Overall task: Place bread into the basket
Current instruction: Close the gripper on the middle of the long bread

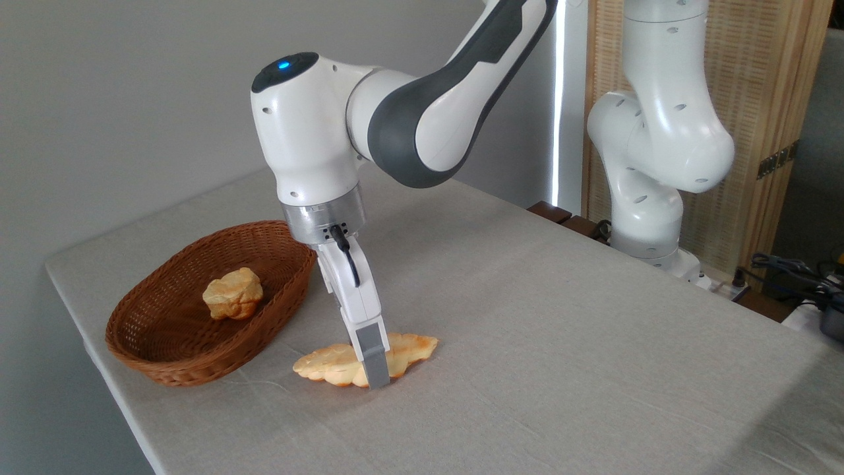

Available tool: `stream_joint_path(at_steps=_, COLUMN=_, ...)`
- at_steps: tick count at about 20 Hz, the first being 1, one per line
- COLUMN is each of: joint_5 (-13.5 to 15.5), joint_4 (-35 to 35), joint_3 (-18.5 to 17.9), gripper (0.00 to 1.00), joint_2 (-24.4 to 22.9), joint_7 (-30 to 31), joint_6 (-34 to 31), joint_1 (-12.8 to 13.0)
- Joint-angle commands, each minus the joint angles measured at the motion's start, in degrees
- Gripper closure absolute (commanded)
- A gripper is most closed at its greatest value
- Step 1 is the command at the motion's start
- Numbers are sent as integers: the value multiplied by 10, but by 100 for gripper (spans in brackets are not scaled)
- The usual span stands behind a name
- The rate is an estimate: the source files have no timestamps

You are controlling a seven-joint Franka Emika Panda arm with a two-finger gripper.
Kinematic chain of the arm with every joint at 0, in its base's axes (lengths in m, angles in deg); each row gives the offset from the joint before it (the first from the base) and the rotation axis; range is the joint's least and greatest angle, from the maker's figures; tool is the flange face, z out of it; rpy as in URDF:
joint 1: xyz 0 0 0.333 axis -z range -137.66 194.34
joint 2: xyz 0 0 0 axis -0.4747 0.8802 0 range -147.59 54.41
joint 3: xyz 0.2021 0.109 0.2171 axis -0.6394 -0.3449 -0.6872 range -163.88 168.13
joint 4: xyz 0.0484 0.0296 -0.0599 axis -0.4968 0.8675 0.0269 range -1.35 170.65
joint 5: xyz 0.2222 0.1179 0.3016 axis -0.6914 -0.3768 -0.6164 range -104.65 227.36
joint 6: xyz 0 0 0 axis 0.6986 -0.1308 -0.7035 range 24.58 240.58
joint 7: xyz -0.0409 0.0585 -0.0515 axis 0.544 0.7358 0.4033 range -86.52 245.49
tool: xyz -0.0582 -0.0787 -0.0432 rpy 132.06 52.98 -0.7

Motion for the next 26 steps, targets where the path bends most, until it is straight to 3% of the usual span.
stream_joint_path(at_steps=1, joint_5=-11, joint_4=9, joint_3=-5, gripper=0, joint_2=6, joint_7=-12, joint_6=19, joint_1=2)
stream_joint_path(at_steps=6, joint_5=-11, joint_4=9, joint_3=-5, gripper=0, joint_2=7, joint_7=-11, joint_6=18, joint_1=3)
stream_joint_path(at_steps=7, joint_5=-11, joint_4=9, joint_3=-5, gripper=6, joint_2=6, joint_7=-8, joint_6=16, joint_1=3)
stream_joint_path(at_steps=9, joint_5=-11, joint_4=8, joint_3=-5, gripper=47, joint_2=4, joint_7=-10, joint_6=15, joint_1=3)
stream_joint_path(at_steps=10, joint_5=-11, joint_4=8, joint_3=-5, gripper=61, joint_2=4, joint_7=-12, joint_6=15, joint_1=3)
stream_joint_path(at_steps=11, joint_5=-11, joint_4=9, joint_3=-5, gripper=66, joint_2=4, joint_7=-12, joint_6=15, joint_1=3)
stream_joint_path(at_steps=26, joint_5=-8, joint_4=-6, joint_3=-5, gripper=66, joint_2=-6, joint_7=-8, joint_6=13, joint_1=3)
